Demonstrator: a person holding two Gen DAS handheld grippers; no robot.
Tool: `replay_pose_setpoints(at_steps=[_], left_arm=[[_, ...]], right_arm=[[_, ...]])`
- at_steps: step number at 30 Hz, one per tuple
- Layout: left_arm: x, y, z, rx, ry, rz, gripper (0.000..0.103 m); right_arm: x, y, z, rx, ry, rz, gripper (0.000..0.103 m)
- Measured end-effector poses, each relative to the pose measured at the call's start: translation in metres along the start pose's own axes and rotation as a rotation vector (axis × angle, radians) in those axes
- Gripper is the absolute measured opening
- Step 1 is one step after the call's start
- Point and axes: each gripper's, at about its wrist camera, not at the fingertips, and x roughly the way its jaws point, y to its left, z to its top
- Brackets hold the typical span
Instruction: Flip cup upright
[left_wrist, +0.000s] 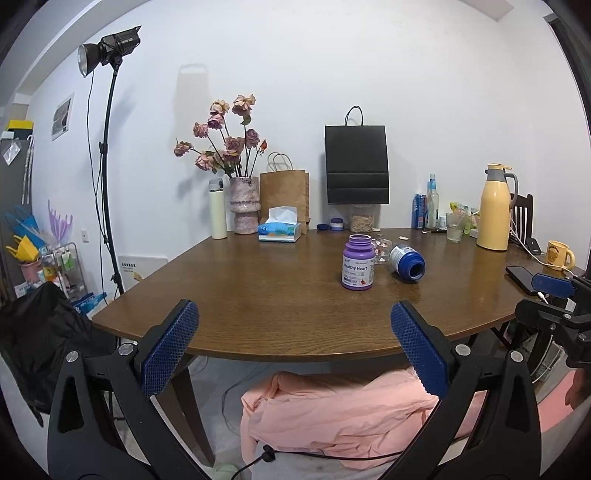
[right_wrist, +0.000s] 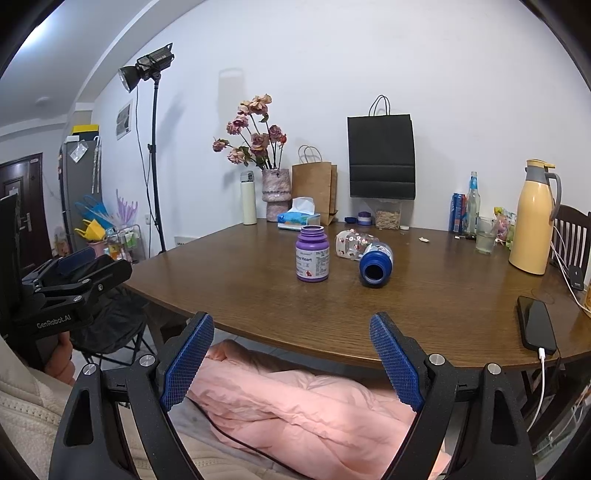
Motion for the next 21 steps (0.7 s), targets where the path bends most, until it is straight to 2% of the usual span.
replay_pose_setpoints(at_steps=[21], left_arm=[[-0.0009,0.0034,0.0011,-0.001,-0.001,0.001,0.103]], right_arm=[[-0.0001,0.0022,-0.0016,0.003,-0.001,-0.004,0.09]])
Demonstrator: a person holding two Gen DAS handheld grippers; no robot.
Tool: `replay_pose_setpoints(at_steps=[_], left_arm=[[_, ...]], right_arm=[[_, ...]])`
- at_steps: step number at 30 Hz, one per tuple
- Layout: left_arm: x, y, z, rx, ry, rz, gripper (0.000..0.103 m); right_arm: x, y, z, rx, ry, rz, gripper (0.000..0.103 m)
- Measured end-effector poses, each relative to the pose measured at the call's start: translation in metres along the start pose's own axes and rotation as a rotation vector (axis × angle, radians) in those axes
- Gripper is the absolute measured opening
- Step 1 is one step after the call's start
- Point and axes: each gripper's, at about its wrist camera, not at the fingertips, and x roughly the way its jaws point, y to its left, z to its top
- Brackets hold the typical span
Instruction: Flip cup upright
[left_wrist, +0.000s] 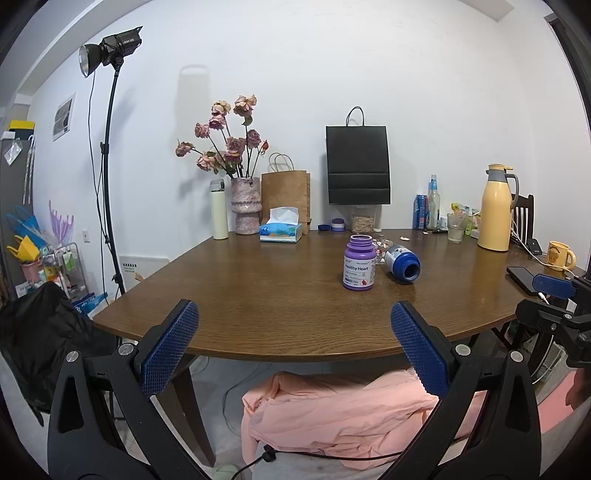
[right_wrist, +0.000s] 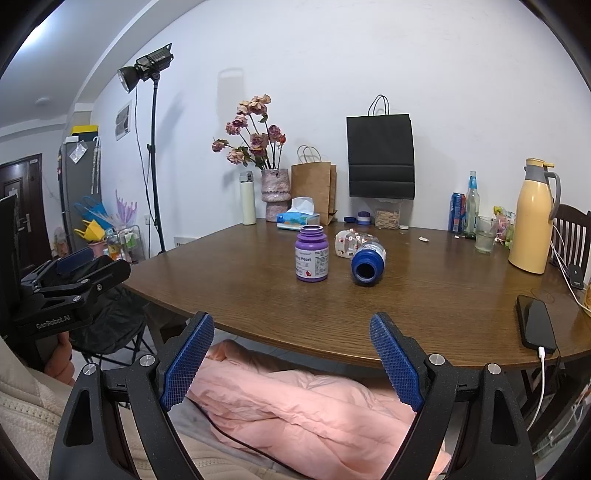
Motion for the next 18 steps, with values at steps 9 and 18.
replay_pose_setpoints(at_steps=[9,18], left_arm=[[-0.0006,-0.0021,0.0002,0.002,-0.001,0.001,0.103],[-0.0007,-0.0024,0.0008,0.0,-0.003,0.006,0.103]], right_arm=[[0.0001,0.0004,-0.0005,0.0,0.0,0.001,0.09],[-0.0001,0.0008,-0.0004,0.0,0.0,0.001,0.09]])
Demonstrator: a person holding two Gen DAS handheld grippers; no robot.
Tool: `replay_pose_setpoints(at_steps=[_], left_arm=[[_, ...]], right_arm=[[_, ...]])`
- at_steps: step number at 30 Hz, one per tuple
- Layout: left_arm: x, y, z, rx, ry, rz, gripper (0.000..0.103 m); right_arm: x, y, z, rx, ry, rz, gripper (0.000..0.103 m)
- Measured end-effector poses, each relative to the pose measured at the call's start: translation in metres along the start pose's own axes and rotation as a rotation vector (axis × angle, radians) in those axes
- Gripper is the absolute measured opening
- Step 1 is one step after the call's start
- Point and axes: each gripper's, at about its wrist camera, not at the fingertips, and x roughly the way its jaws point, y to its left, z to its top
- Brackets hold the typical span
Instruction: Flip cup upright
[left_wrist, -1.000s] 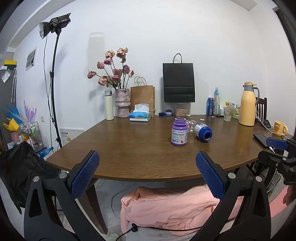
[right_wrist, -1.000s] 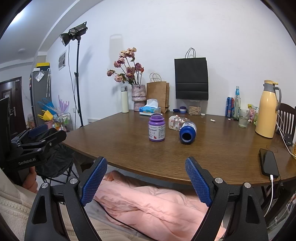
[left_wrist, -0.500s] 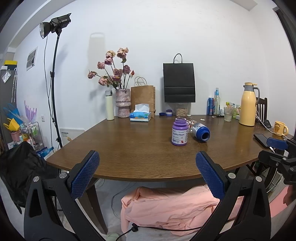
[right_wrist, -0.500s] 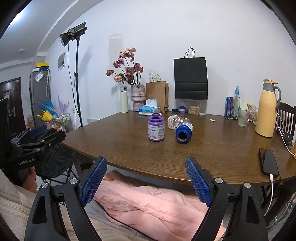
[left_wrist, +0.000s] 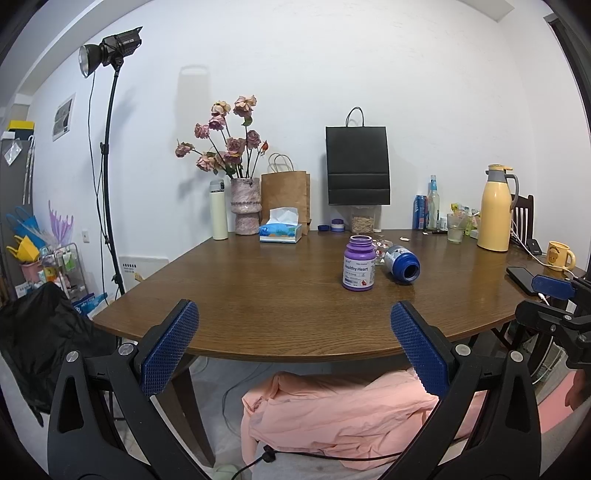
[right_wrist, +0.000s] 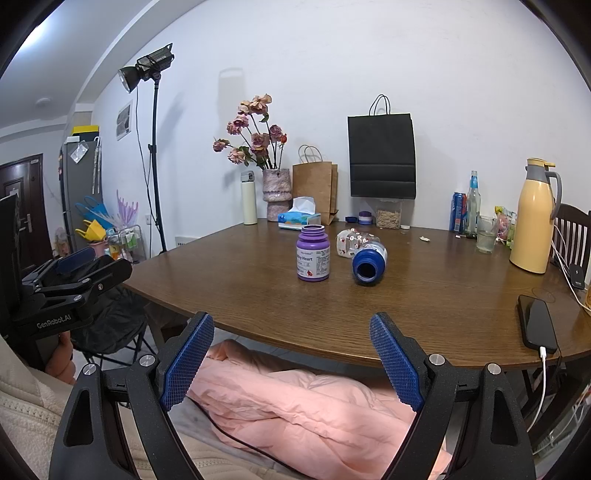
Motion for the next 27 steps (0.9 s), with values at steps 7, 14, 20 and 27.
replay_pose_setpoints(at_steps=[7,14,20,27], left_arm=[[0.0024,-0.0005,0.0008,-0.001,0.003,-0.001,0.103],[0.0034,-0.0006,0.0012,-0.001,0.002,0.0,0.103],[0.0037,-0.0008,0.0011,-0.001,0.002,-0.001,0.103],[0.0032,-0.002,-0.0002,-0.002,0.002,0.001,0.103]], right_arm=[[0.0005,-0.0003,-0.0002,0.0,0.001,0.001,0.09],[0.0003,-0.0001,-0.0002,0.0,0.0,0.002,0.09],[0.0001,0.0006,-0.0006,0.0,0.0,0.002,0.09],[0.0001,0.0007,-0.0006,0.0,0.001,0.002,0.09]])
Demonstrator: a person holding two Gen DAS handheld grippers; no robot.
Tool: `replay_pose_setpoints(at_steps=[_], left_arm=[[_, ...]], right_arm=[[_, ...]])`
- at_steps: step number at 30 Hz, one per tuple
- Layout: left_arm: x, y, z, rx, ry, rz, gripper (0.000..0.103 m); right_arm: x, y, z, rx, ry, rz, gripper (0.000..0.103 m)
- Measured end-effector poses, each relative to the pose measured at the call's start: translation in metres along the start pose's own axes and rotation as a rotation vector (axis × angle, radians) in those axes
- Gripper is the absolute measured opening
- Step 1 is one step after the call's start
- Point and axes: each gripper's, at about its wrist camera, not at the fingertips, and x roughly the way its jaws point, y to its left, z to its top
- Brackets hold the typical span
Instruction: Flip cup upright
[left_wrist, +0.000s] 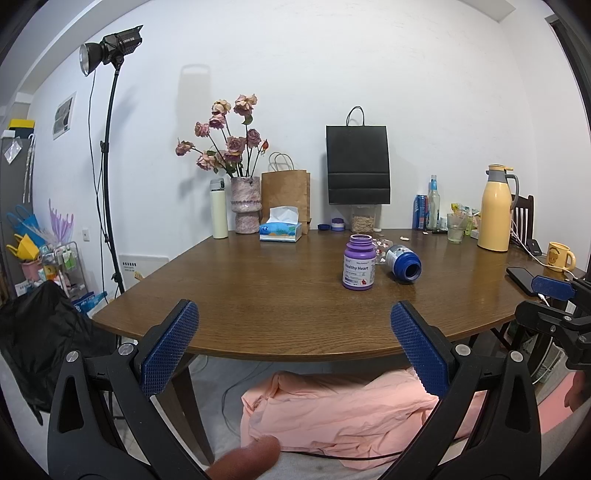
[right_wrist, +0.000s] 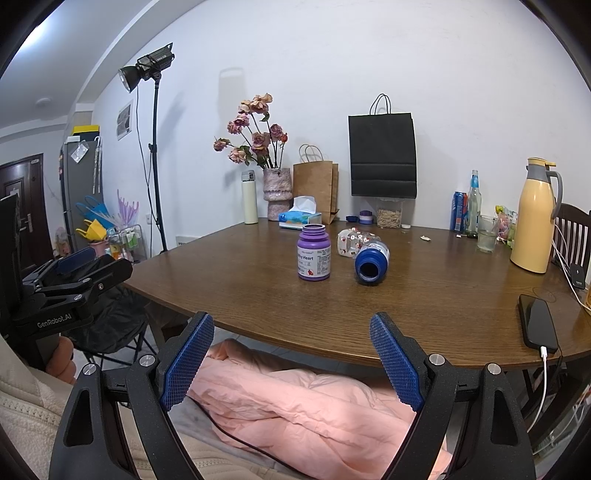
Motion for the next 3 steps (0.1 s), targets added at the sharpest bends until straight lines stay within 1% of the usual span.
replay_pose_setpoints(at_steps=[3], left_arm=[[0.0012,0.0,-0.0009,-0.001,0.002,-0.004,0.103]], right_arm=[[0.0001,0.0002,-0.0004,0.0,0.0,0.001,0.09]])
